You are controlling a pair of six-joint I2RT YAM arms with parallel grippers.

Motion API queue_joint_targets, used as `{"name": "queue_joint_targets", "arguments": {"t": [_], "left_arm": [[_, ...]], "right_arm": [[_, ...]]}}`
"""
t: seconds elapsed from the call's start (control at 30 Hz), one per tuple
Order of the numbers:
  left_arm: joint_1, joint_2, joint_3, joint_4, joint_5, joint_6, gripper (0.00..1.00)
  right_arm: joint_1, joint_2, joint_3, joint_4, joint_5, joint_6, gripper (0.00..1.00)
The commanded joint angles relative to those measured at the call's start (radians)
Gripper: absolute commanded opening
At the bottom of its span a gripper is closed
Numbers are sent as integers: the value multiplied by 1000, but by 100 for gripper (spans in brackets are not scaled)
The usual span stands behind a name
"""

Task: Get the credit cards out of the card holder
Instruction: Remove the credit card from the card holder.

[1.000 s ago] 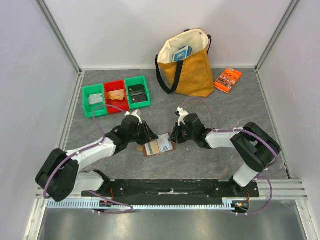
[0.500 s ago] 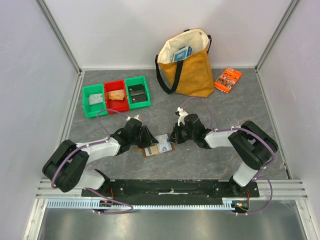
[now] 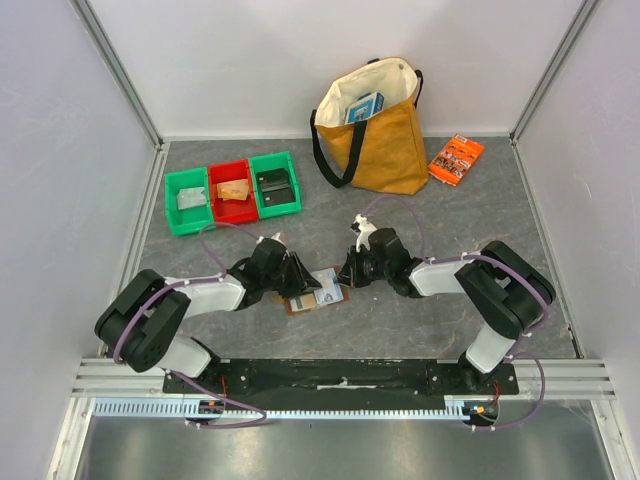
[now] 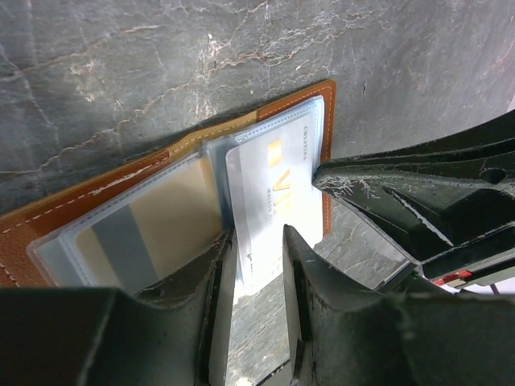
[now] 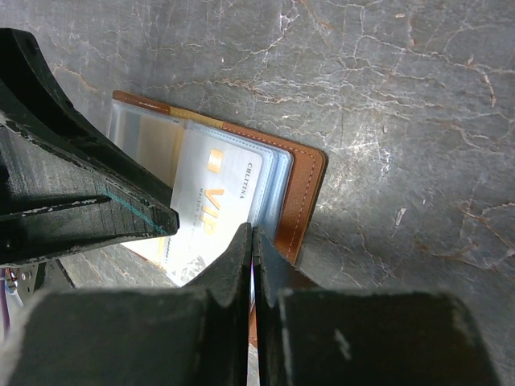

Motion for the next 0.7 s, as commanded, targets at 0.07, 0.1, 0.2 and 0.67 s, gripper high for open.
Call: {"name": "queue_joint_targets", "arguments": {"t": [0.07, 0.1, 0.2, 0.67], "left_arm": [[-6, -15, -41, 34, 3, -49, 31], [-6, -25, -50, 44, -1, -58, 29], [-6, -42, -89, 106, 1, -88, 24], [-7, -109, -182, 322, 18, -119, 14]], "right_arm": [[1, 30, -26, -53, 2, -6, 4], [-1, 30, -28, -53, 0, -4, 4], [-2, 29, -29, -48, 0, -3, 4], [-4, 41, -29, -47, -7, 2, 4]]}}
